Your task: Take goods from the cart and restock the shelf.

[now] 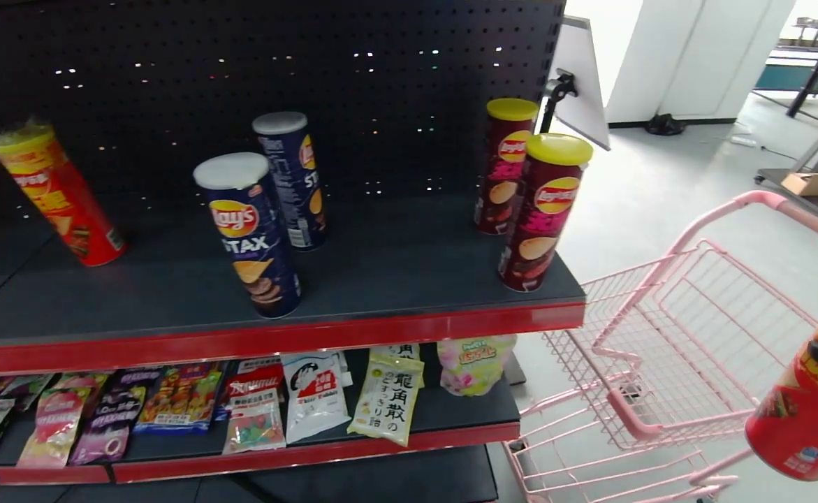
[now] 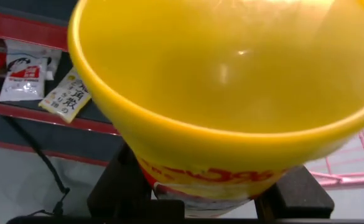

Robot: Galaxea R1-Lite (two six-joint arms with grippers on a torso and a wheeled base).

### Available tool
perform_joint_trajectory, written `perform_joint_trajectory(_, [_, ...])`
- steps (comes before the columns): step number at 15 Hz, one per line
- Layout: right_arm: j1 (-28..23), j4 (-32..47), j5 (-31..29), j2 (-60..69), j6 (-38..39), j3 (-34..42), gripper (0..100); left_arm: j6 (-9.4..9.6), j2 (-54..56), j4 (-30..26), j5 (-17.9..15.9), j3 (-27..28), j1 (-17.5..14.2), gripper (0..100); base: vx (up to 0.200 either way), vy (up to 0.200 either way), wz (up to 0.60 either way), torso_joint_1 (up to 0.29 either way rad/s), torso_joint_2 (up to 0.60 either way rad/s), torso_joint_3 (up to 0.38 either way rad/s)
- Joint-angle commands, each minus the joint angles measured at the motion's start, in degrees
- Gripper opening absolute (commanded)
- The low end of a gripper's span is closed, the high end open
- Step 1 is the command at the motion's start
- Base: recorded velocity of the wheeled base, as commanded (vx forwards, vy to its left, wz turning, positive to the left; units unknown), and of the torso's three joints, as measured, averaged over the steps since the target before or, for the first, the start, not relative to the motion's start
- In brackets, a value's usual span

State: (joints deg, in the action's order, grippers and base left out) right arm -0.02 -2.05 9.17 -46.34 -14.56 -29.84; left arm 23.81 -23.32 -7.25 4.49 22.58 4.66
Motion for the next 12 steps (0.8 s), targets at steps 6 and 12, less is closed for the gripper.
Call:
perform_joint_trajectory(6, [1.3, 0.4, 14.2, 7.6, 0.3, 5.9, 0, 0.10, 1.1, 0.0, 0.2, 0.1, 0.0, 100, 0.000, 0.000, 0.00, 0.000, 0.00, 0.000])
perform_joint_trajectory(12, [11.0, -0.2, 20.8, 4.9, 5.0, 4.5, 0, 0.01, 3.4, -0.4, 0.3, -0.7, 0.0, 100, 0.000, 0.000, 0.00, 0.000, 0.00, 0.000])
